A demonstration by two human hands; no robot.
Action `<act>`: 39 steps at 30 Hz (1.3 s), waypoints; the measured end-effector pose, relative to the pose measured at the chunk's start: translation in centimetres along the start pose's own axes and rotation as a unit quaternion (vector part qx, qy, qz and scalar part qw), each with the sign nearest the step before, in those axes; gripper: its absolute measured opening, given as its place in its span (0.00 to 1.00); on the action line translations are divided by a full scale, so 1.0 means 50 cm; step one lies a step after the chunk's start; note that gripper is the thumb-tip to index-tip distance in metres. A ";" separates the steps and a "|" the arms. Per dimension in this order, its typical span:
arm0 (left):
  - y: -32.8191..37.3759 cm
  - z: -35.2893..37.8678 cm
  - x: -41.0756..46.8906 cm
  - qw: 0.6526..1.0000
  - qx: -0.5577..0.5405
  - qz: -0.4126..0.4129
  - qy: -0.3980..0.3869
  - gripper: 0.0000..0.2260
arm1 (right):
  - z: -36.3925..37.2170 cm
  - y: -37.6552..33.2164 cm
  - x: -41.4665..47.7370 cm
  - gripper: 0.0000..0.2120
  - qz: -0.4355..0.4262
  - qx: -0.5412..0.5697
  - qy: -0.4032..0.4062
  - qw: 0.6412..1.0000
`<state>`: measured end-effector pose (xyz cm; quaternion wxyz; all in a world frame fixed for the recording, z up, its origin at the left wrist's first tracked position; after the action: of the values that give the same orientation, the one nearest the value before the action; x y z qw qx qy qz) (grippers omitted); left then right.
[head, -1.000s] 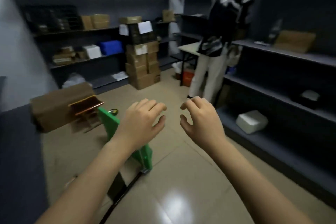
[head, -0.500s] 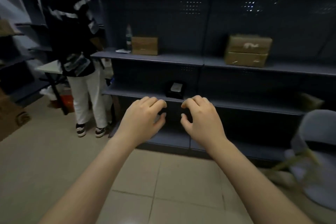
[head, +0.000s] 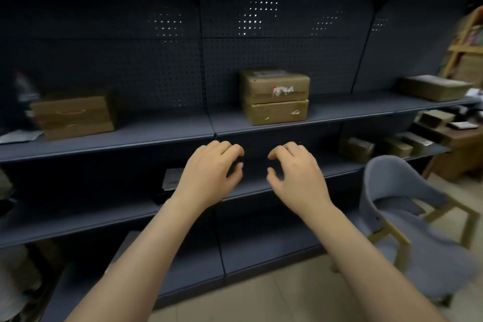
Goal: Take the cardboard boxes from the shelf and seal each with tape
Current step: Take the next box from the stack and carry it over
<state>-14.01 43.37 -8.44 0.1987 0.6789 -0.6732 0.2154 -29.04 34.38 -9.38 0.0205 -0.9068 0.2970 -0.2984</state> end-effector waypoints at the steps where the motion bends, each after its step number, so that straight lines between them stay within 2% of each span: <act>1: -0.018 0.019 0.036 1.000 -0.005 0.006 0.004 0.10 | 0.009 0.023 0.030 0.10 0.011 -0.007 0.002 1.000; 9: -0.142 0.199 0.299 0.999 -0.032 -0.006 0.019 0.06 | 0.104 0.234 0.271 0.10 0.041 -0.027 0.006 0.999; 13: -0.199 0.302 0.428 0.997 -0.043 -0.058 0.042 0.09 | 0.161 0.369 0.404 0.10 0.032 -0.013 -0.002 0.999; 16: -0.239 0.368 0.519 0.989 -0.077 -0.112 0.052 0.09 | 0.179 0.477 0.513 0.08 0.032 0.021 0.016 0.999; 19: -0.279 0.422 0.597 0.969 -0.137 -0.194 0.069 0.13 | 0.193 0.574 0.613 0.08 0.046 0.048 0.018 0.998; 23: -0.324 0.463 0.664 0.913 -0.255 -0.303 0.100 0.26 | 0.201 0.665 0.699 0.10 0.063 0.122 0.059 0.989; 26: -0.347 0.477 0.686 0.868 -0.323 -0.358 0.115 0.34 | 0.207 0.707 0.733 0.16 0.085 0.188 0.111 0.972; 29: -0.349 0.496 0.701 0.843 -0.352 -0.400 0.077 0.40 | 0.232 0.734 0.755 0.26 0.153 0.258 0.065 0.952; 30: -0.346 0.503 0.705 0.836 -0.362 -0.407 0.064 0.38 | 0.245 0.739 0.760 0.29 0.181 0.289 0.028 0.940; 32: -0.335 0.516 0.714 0.820 -0.399 -0.407 0.055 0.28 | 0.269 0.747 0.763 0.32 0.231 0.366 -0.030 0.901; 34: -0.327 0.523 0.720 0.808 -0.426 -0.401 0.064 0.19 | 0.284 0.749 0.765 0.31 0.250 0.412 -0.054 0.875; 35: -0.326 0.525 0.721 0.803 -0.436 -0.399 0.074 0.18 | 0.289 0.751 0.765 0.30 0.251 0.421 -0.053 0.870; 39: -0.317 0.517 0.718 0.799 -0.447 -0.387 0.106 0.25 | 0.283 0.746 0.746 0.27 0.250 0.461 -0.015 0.851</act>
<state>2.50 -0.63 -9.44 0.6172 0.6917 -0.3503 -0.1341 -16.78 -18.86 -9.24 0.5142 -0.6927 0.3421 -0.3725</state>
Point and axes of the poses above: each hand's wrist, its own x-axis towards the middle knuckle, its own z-axis out of the palm, y = z × x, the point moved 4 cm from there along x, towards the middle knuckle, and after that the axes turned 9 degrees about -y, right-handed, at the moved point
